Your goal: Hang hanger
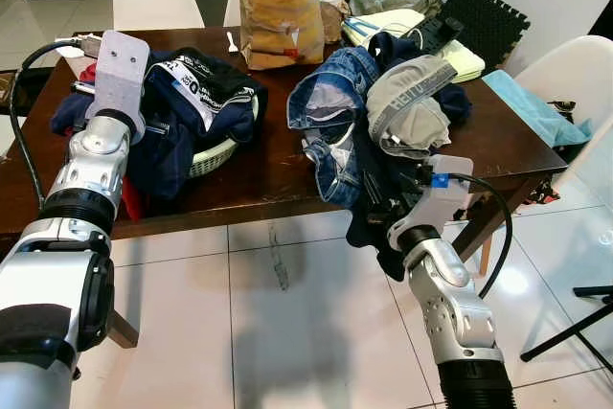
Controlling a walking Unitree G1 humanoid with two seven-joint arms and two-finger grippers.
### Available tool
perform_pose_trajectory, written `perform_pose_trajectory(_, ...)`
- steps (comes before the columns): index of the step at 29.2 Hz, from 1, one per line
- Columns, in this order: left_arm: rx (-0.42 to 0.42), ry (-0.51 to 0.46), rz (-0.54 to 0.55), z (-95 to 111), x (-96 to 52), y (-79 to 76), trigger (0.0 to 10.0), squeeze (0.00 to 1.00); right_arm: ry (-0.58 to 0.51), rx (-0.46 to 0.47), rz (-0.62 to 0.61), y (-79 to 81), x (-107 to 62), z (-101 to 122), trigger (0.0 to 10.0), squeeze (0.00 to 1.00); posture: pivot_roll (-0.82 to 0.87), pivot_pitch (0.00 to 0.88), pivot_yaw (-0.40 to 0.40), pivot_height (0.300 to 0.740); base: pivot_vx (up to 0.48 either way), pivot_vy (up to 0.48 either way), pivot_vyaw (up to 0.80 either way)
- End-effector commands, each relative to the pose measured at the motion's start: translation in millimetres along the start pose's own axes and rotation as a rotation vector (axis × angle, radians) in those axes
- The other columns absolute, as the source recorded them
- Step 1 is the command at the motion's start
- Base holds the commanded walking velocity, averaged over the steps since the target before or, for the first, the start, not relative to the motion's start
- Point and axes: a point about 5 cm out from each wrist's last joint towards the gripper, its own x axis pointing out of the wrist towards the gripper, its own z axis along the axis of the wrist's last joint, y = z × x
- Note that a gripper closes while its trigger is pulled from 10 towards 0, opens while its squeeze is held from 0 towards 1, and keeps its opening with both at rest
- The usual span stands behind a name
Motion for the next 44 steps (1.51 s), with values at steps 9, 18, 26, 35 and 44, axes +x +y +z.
perform_pose_trajectory(9, -0.05, -0.132, 0.067, 24, 3.5, 8.7, 0.0, 0.04, 0.018, 0.003, -0.007, -0.9, 0.3, -3, 10.0, 0.0, -0.03, 0.17, 0.013, 0.74, 0.0, 0.0, 0.0)
perform_pose_trajectory(18, -0.081, 0.009, -0.019, 11, 5.6, 3.6, 10.0, 1.0, 0.016, 0.0, -0.009, -1.8, -0.4, -2, 10.0, 0.0, -0.04, 0.179, 0.018, 0.74, 0.0, 0.0, 0.0)
perform_pose_trajectory(26, -0.086, 0.132, -0.075, -4, 3.7, 0.3, 10.0, 0.04, 0.02, -0.001, -0.01, -2.6, -2.3, -2, 10.0, 0.0, -0.04, 0.185, 0.019, 0.74, 0.0, 0.0, 0.0)
perform_pose_trajectory(35, -0.071, 0.194, -0.141, -13, 1.3, -5.3, 10.0, 0.0, 0.02, 0.001, -0.01, -2.4, -2.5, -3, 10.0, 0.0, -0.04, 0.189, 0.02, 0.74, 0.0, 0.0, 0.0)
perform_pose_trajectory(44, -0.068, 0.2, -0.179, -15, 0.6, -8.7, 1.9, 0.0, 0.017, -0.001, -0.011, -3.2, -1.5, -2, 10.0, 0.0, -0.04, 0.188, 0.019, 0.74, 0.0, 0.0, 0.0)
